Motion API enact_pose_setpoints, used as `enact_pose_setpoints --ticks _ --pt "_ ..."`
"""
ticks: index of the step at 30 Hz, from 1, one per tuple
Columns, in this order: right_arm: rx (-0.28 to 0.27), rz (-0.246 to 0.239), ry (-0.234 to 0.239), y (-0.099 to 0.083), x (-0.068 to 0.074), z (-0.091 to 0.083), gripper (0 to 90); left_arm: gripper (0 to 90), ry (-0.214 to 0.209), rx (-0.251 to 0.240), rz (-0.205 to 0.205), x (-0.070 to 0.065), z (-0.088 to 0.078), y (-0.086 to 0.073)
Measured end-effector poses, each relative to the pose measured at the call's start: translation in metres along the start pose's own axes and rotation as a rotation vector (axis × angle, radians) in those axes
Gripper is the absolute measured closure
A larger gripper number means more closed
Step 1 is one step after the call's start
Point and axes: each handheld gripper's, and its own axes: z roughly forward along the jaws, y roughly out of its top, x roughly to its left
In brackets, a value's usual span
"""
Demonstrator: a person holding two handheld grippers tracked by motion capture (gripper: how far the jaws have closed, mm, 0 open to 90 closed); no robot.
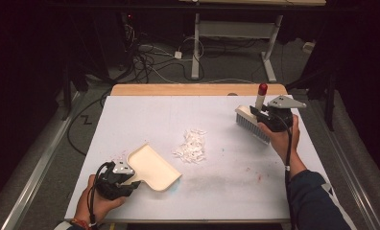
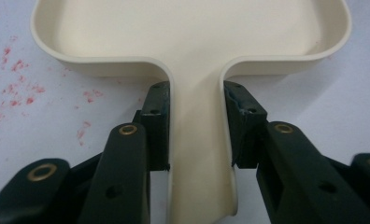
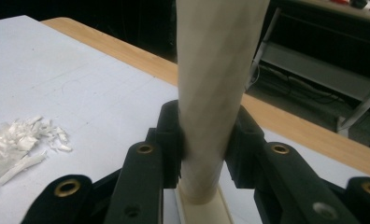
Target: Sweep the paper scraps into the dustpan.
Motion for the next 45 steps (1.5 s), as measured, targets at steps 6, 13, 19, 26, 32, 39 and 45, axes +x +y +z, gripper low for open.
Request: enact_pose_setpoints --ticks 6,13,19,26,32,39,45 --pt "0.017 -0.002 0.015 0.0 0.012 0.012 71.1 63.5 -0.003 0.001 0.001 -0.001 0.003 0.001" --pt "0.016 -0.025 0.049 0.003 0.04 0.023 71.0 63.5 -0.002 0.007 0.002 -0.002 0.006 0.003" --pt "-0.036 -0.022 0.051 0.013 0.058 0.035 71.1 63.5 -0.002 0.012 0.006 -0.003 0.009 0.005" --pt "-0.055 -0.016 0.081 0.023 0.08 0.06 71.2 63.5 -0.002 0.011 0.013 -0.004 0.01 0.008" --pt "-0.062 -0.043 0.1 0.028 0.102 0.073 71.1 63.5 -0.007 0.009 0.012 -0.005 0.012 0.009" --pt "-0.084 -0.068 0.167 0.028 0.123 0.077 71.0 63.4 -0.011 0.014 0.016 -0.006 0.015 0.012" --pt "-0.095 -0.079 0.217 0.026 0.134 0.072 70.9 63.4 -0.01 0.018 0.025 -0.007 0.016 0.015"
